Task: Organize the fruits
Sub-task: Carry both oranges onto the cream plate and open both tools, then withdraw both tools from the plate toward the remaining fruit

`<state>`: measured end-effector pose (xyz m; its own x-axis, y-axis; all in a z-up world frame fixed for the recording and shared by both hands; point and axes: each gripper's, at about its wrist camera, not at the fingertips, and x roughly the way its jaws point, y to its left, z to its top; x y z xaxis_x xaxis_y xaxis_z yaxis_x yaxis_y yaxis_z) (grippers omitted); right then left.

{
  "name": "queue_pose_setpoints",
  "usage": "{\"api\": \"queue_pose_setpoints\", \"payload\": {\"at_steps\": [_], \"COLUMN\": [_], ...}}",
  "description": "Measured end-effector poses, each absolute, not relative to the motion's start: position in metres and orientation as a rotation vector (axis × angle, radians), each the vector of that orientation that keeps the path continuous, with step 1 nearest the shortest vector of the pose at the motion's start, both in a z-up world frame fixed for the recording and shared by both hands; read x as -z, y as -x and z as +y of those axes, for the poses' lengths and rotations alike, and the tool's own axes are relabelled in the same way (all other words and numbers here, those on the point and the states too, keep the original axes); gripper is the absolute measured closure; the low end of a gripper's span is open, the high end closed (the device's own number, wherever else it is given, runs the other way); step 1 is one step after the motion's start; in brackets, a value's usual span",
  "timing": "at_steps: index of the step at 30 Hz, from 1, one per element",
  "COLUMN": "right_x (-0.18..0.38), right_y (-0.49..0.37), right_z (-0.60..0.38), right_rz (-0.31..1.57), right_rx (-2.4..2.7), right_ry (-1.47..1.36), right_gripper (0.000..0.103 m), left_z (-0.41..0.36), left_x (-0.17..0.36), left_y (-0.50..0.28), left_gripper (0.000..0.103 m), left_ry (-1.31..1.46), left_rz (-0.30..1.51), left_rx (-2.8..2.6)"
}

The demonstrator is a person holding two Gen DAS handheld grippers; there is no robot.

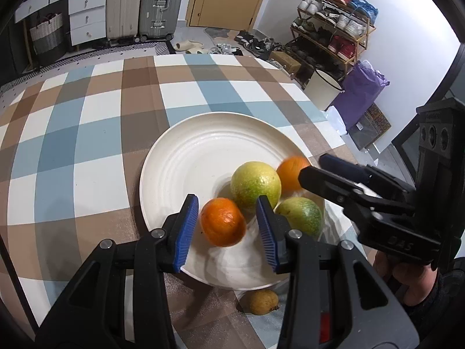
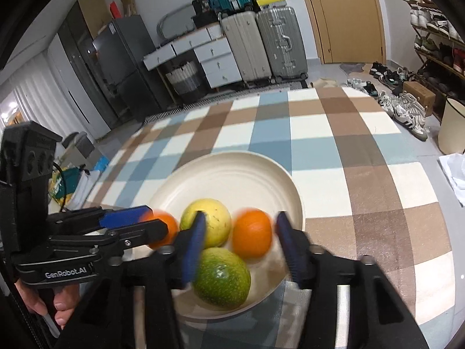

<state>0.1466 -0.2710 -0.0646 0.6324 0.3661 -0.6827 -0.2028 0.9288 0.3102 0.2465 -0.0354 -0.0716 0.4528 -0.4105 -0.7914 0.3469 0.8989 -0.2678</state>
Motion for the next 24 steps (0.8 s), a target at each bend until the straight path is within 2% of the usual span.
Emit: {"api": "queue_pose_setpoints", "payload": {"at_steps": [1, 5, 10, 13, 17, 19, 24], "right_x": [0.062, 0.051, 0.033, 0.021, 0.008, 0.003, -0.01], "right_y": [-0.145, -0.137, -0.121, -0.11, -0.095, -0.087, -0.065], "right_z": [-0.272, -0.275, -0.28, -0.281, -0.28, -0.28, -0.278], "right_rz": [0.815, 0.773, 0.723, 0.694, 0.661, 0.65, 0.621], "right_rx": [-0.327, -0.323, -0.315, -0.309, -0.306, -0.301, -0.289], "right_ry": [-0.213, -0.21, -0.209, -0.197, -0.179, -0.177, -0.165], "right_gripper": [0.034, 0.033, 0.032, 0.026, 0.02, 0.016, 0.01], "left_z": [-0.036, -0.033, -0.023, -0.016, -0.011, -0.01, -0.006], "left_x": [0.07, 0.059, 0.043, 0.035, 0.022, 0.014, -0.004], "left_y": [-0.245, -0.238, -0.223, -0.211, -0.19, -0.177, -0.148], "left_gripper": [0.062, 0.061, 0.051, 0.043, 0.038, 0.027, 0.024], "left_ry": [0.068, 0.071, 0.08, 0.084, 0.088, 0.076, 0.072], "left_rz": [0.991, 0.97, 0.937, 0.921, 0.889, 0.864, 0.82], "left_rx": [0.469, 0.466, 0.443, 0.404, 0.38, 0.364, 0.337]}}
